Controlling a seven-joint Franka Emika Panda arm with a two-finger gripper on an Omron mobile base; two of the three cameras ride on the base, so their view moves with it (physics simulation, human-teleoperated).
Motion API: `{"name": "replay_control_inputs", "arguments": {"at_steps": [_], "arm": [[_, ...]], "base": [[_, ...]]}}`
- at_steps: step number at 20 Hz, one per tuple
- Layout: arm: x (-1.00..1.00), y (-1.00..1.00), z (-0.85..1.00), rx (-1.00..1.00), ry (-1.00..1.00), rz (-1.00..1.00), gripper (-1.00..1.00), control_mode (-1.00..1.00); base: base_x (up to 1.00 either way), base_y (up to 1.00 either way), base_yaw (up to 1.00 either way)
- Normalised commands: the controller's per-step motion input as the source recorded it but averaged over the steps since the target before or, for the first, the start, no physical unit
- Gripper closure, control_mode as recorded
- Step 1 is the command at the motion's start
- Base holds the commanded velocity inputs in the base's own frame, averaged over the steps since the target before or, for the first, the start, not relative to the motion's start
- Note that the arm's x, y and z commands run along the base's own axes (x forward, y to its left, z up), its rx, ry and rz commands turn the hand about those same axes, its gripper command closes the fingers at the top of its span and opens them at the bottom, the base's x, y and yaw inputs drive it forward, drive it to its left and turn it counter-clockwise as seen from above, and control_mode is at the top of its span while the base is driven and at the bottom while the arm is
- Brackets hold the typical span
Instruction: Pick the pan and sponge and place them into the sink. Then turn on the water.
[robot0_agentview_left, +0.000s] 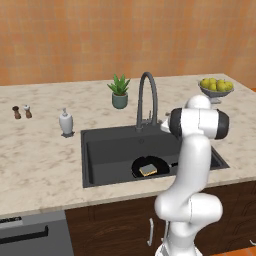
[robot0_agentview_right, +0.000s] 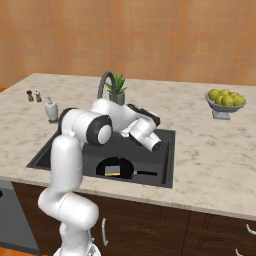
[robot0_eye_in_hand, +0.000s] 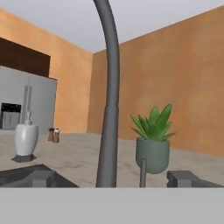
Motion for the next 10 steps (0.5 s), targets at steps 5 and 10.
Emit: {"name": "replay_control_inputs", "arguments": {"at_steps": [5,10], "arm": [[0.07,0.00,0.01,0.00,0.02,-0.09,-1.00,-1.00],[0.09,0.00,0.11,0.00,0.04,-0.03,-1.00,-1.00]], "base": [[0.00,0.00,0.00],[0.00,0.00,0.00]]}}
